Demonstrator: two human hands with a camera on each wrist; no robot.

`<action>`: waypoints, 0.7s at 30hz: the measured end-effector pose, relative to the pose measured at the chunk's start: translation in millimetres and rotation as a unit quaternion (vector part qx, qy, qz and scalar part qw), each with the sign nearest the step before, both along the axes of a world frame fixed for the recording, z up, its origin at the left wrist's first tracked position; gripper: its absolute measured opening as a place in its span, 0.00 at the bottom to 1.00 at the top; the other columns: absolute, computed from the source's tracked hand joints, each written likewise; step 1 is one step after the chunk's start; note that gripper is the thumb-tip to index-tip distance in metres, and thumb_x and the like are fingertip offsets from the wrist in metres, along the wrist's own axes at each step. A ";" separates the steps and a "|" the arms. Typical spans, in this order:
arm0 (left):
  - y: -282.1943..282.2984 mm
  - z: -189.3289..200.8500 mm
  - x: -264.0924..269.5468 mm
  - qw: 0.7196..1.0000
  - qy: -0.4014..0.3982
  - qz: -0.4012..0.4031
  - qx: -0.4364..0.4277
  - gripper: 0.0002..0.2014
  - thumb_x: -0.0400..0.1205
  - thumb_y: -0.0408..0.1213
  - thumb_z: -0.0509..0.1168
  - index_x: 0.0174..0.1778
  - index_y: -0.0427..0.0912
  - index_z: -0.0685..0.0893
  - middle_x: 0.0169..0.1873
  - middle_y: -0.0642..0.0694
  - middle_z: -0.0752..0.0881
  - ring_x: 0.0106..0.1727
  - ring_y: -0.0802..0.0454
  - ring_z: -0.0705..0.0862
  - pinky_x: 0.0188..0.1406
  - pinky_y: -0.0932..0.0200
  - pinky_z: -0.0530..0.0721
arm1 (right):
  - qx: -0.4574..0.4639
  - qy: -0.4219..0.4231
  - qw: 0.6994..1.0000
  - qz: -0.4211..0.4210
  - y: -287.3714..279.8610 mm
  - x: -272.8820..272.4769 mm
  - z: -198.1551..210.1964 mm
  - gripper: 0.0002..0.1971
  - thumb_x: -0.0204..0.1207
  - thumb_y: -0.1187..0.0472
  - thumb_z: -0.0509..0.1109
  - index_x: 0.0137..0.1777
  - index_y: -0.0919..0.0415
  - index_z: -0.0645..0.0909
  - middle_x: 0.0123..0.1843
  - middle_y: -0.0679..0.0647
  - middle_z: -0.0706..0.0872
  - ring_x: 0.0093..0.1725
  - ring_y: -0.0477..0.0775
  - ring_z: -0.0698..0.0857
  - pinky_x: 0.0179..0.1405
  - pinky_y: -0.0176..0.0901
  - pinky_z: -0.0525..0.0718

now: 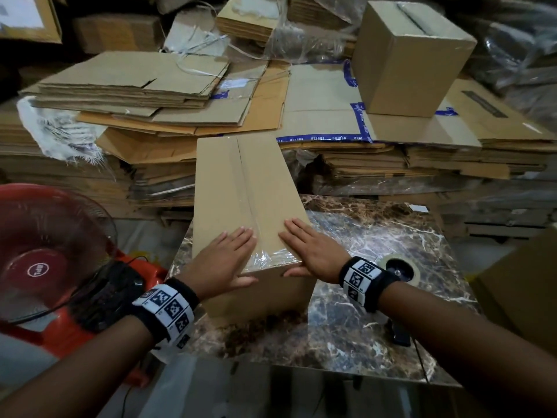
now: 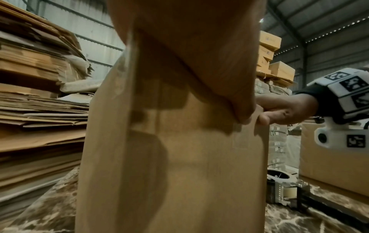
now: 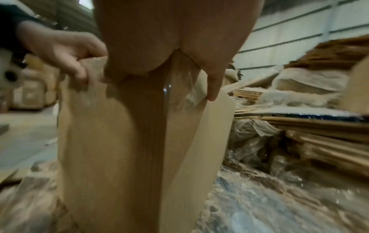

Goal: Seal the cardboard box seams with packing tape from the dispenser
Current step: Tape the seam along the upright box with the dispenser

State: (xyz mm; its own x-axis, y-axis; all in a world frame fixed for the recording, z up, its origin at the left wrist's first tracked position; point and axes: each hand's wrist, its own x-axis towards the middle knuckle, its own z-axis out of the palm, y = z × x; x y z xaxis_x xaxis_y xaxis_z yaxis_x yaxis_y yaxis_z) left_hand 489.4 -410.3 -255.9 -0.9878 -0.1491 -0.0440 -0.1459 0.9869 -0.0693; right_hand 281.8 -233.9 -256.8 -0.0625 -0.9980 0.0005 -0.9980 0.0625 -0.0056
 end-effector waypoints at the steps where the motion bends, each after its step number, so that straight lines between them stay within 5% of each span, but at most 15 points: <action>1: 0.8 -0.6 -0.3 1.000 0.003 0.006 0.001 0.57 0.68 0.80 0.30 0.86 0.42 0.54 0.86 0.43 0.56 0.87 0.47 0.53 0.81 0.52 0.46 | -0.018 -0.035 0.999 -0.009 0.9 1.6 0.2 0.54 0.69 0.20 0.41 0.84 0.60 0.61 0.87 0.63 0.59 0.87 0.62 0.55 0.83 0.61 0.62; 5: 5.7 3.4 3.0 0.999 0.021 0.026 0.008 0.58 0.70 0.83 0.34 0.86 0.40 0.57 0.85 0.41 0.58 0.86 0.45 0.55 0.82 0.50 0.51 | -0.133 -0.232 0.955 -0.126 -0.1 17.3 -4.9 0.41 0.76 0.26 0.46 0.81 0.51 0.69 0.88 0.55 0.55 0.87 0.53 0.51 0.81 0.52 0.55; 9: 10.2 7.0 2.8 0.997 0.043 0.047 0.032 0.53 0.76 0.79 0.32 0.86 0.40 0.59 0.85 0.40 0.59 0.86 0.45 0.56 0.84 0.47 0.55 | -0.282 -0.512 0.762 -0.280 -8.7 25.9 -19.8 0.31 0.78 0.44 0.63 0.80 0.54 0.69 0.84 0.48 0.64 0.81 0.49 0.69 0.81 0.57 0.69; 12: 9.8 6.7 2.5 0.997 0.039 0.052 0.030 0.53 0.76 0.79 0.31 0.86 0.41 0.59 0.85 0.41 0.59 0.86 0.45 0.56 0.84 0.46 0.56 | -0.328 -0.585 0.649 -0.359 -12.0 28.6 -23.0 0.31 0.78 0.59 0.69 0.82 0.54 0.66 0.81 0.55 0.73 0.79 0.50 0.72 0.79 0.59 0.72; 15: 9.2 2.7 1.3 0.997 0.040 0.058 0.020 0.53 0.76 0.79 0.32 0.86 0.41 0.59 0.85 0.41 0.59 0.86 0.45 0.55 0.84 0.44 0.59 | -0.373 -0.549 0.640 -0.388 -12.5 35.9 -29.3 0.28 0.80 0.66 0.69 0.79 0.58 0.70 0.77 0.56 0.78 0.75 0.47 0.76 0.77 0.53 0.75; 19: 9.8 -2.2 0.5 0.997 0.028 0.072 0.007 0.52 0.77 0.78 0.32 0.86 0.42 0.57 0.86 0.42 0.56 0.87 0.46 0.53 0.84 0.43 0.57 | -0.421 -0.406 0.711 -0.389 -11.7 45.8 -40.4 0.24 0.78 0.53 0.62 0.73 0.60 0.80 0.66 0.57 0.87 0.62 0.56 0.86 0.60 0.43 0.81; 21: 10.8 -2.4 0.3 0.997 0.027 0.077 0.003 0.52 0.76 0.78 0.32 0.86 0.43 0.57 0.86 0.42 0.56 0.87 0.46 0.53 0.84 0.44 0.57 | -0.417 -0.392 0.730 -0.374 -10.3 42.4 -42.1 0.26 0.78 0.52 0.59 0.75 0.60 0.78 0.68 0.57 0.86 0.63 0.56 0.86 0.59 0.40 0.80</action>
